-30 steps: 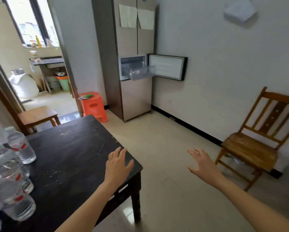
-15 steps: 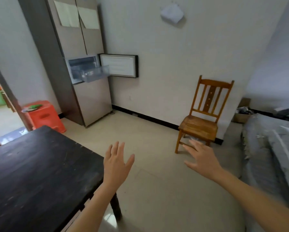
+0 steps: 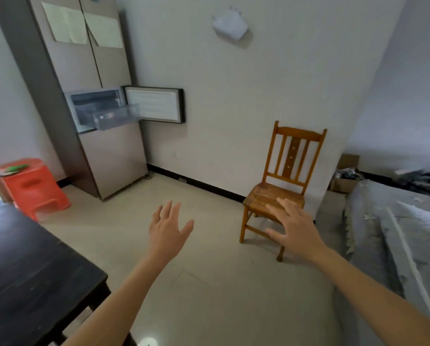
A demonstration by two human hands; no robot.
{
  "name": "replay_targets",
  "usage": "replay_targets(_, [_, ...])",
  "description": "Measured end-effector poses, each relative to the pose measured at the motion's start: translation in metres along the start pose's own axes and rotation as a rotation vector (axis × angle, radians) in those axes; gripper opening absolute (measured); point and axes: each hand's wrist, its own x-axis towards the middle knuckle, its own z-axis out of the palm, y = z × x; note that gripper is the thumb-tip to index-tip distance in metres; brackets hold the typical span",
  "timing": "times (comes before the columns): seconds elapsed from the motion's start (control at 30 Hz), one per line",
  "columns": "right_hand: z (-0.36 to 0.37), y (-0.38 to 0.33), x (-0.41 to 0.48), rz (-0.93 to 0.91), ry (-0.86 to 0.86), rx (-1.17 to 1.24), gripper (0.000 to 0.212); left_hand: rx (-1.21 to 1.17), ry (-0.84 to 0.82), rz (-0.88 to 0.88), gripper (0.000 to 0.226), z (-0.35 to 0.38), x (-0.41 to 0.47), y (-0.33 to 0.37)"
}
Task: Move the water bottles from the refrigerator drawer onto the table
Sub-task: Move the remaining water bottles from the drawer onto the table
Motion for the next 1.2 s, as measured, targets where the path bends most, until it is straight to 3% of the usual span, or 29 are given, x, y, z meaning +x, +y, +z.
replay_targets(0.3, [0.026,0.077,0.067,-0.05,-0.066,0.074,0.072,-0.019,-0.065,-0.055,0.061,0.065,0.064,0.051])
replay_targets(0.4, [0.045,0.081,0.11,-0.088,-0.109,0.093,0.084,-0.014,-0.015,-0.108,0.061,0.07,0.098,0.036])
replay_targets(0.53, [0.068,0.077,0.189,-0.123,-0.152,0.071,0.062,-0.014,0.073,-0.197,0.06,0.072,0.157,0.0])
replay_targets(0.7, [0.08,0.067,0.303,-0.215,-0.17,0.018,0.066,-0.075,0.166,-0.301,0.057,0.075,0.241,-0.04])
replay_targets(0.97, [0.099,0.068,0.456,-0.216,-0.178,0.012,0.064,-0.056,0.17,-0.361,0.057,0.089,0.369,-0.083])
replay_targets(1.2, [0.143,0.12,0.562,-0.186,-0.278,-0.001,0.063,-0.063,0.146,-0.393,0.057,0.139,0.473,-0.093])
